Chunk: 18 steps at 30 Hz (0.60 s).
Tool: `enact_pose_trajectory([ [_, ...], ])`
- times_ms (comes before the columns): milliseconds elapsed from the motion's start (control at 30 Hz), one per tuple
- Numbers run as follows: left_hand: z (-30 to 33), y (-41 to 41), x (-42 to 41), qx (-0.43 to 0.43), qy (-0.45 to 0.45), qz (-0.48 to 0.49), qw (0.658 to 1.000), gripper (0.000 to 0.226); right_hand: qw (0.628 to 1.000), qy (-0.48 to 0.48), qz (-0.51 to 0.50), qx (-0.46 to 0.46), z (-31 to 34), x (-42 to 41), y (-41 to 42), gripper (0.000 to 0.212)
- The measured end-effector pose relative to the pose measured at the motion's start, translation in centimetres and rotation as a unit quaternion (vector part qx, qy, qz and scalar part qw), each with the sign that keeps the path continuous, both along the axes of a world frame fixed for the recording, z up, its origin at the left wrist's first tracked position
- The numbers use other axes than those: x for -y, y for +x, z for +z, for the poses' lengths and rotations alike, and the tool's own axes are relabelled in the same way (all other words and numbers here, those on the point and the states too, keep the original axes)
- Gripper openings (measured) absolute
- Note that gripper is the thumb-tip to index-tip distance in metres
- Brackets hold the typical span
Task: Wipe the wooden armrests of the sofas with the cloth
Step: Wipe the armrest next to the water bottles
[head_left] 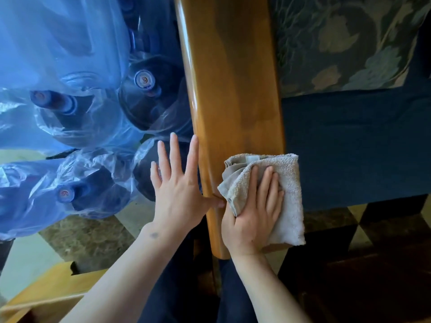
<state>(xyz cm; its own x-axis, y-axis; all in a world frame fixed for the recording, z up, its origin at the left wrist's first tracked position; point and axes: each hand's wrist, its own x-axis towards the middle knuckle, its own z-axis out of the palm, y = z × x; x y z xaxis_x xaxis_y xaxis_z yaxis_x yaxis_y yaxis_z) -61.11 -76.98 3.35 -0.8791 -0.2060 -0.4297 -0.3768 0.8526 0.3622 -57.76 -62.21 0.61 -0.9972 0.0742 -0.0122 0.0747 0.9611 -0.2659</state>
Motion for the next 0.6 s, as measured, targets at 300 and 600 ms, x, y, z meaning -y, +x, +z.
enact_pose_trajectory([
  [300, 0.8, -2.8, 0.8, 0.064, 0.084, -0.053, 0.993, 0.150, 0.998, 0.013, -0.057, -0.031, -0.5, 0.7, -3.1, 0.061],
  [600, 1.5, -15.5, 4.3, -0.038, 0.092, 0.004, 0.995, 0.129, 0.990, 0.011, -0.143, 0.003, -0.2, 3.1, -10.3, 0.070],
])
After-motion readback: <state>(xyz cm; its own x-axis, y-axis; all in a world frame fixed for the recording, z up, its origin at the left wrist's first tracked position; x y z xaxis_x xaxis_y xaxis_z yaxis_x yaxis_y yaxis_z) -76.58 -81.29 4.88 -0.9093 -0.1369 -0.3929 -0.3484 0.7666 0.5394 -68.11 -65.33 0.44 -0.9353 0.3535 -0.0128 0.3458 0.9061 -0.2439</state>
